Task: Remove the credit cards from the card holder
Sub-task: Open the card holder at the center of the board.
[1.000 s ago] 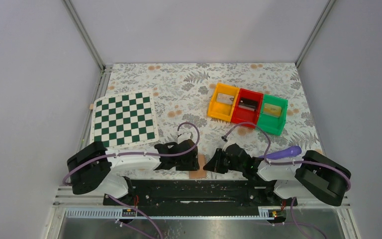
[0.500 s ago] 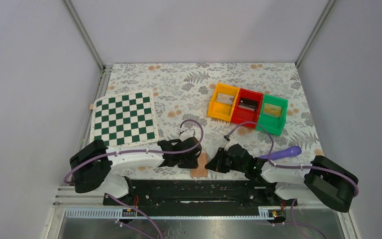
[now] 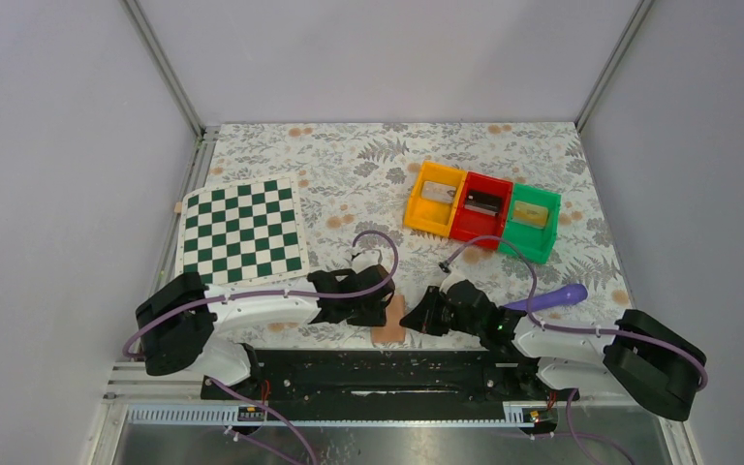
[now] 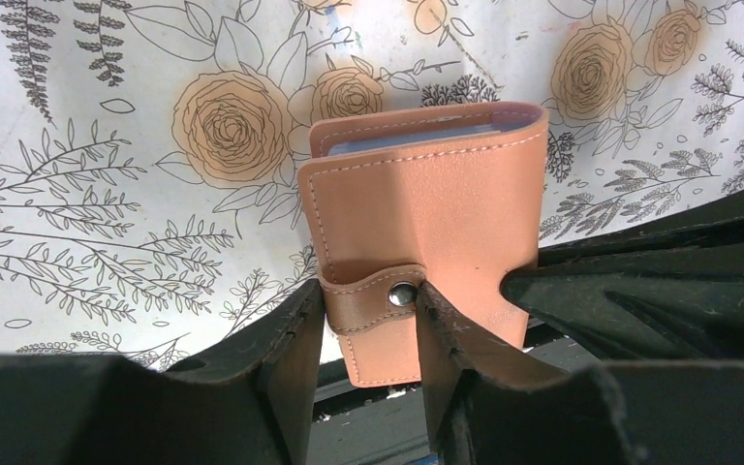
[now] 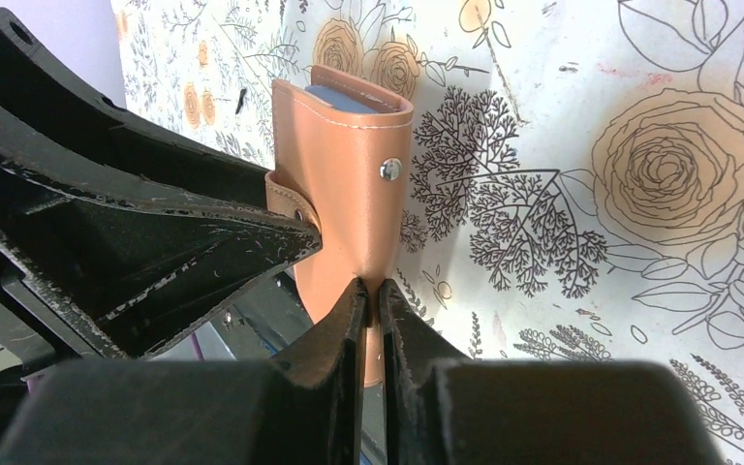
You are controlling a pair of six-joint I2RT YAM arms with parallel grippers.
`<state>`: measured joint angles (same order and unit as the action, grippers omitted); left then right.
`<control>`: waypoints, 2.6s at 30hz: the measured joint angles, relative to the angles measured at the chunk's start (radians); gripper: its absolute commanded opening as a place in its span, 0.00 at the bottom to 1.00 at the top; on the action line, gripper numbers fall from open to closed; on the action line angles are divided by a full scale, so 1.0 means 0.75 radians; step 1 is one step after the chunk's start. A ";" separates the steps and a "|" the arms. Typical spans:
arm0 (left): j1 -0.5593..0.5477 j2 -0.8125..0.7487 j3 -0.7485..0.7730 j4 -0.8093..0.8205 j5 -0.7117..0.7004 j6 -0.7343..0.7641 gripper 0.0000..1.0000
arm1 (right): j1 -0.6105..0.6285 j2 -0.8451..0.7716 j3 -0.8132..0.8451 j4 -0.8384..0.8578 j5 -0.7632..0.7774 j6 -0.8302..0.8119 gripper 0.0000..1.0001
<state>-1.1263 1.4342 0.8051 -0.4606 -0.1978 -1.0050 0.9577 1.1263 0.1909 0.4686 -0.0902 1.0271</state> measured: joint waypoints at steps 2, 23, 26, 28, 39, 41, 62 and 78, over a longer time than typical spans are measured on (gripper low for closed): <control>0.000 0.000 0.003 0.001 0.001 0.005 0.38 | 0.000 -0.018 0.000 -0.018 0.001 -0.001 0.00; 0.031 -0.124 -0.026 -0.022 0.005 0.047 0.40 | 0.003 -0.125 0.000 -0.100 0.037 -0.004 0.00; 0.046 -0.124 -0.028 -0.048 0.001 0.055 0.39 | 0.004 -0.125 -0.001 -0.118 0.037 -0.004 0.00; 0.053 -0.124 -0.028 -0.070 -0.004 0.056 0.39 | 0.004 -0.125 -0.001 -0.121 0.039 -0.005 0.00; -0.016 -0.053 0.072 -0.087 0.010 0.169 0.42 | 0.004 -0.126 0.001 -0.139 0.039 -0.013 0.00; -0.035 -0.018 0.108 -0.070 0.011 0.178 0.43 | 0.004 -0.126 0.001 -0.142 0.039 -0.013 0.00; -0.043 0.186 0.138 -0.020 0.032 0.158 0.53 | 0.004 -0.106 0.001 -0.195 0.059 -0.024 0.00; -0.097 0.209 0.236 -0.079 0.012 0.147 0.40 | 0.004 -0.104 0.001 -0.159 0.060 -0.033 0.00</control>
<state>-1.1988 1.5906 0.9821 -0.5201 -0.1890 -0.8948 0.9604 1.0481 0.1913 0.3496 -0.0456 1.0027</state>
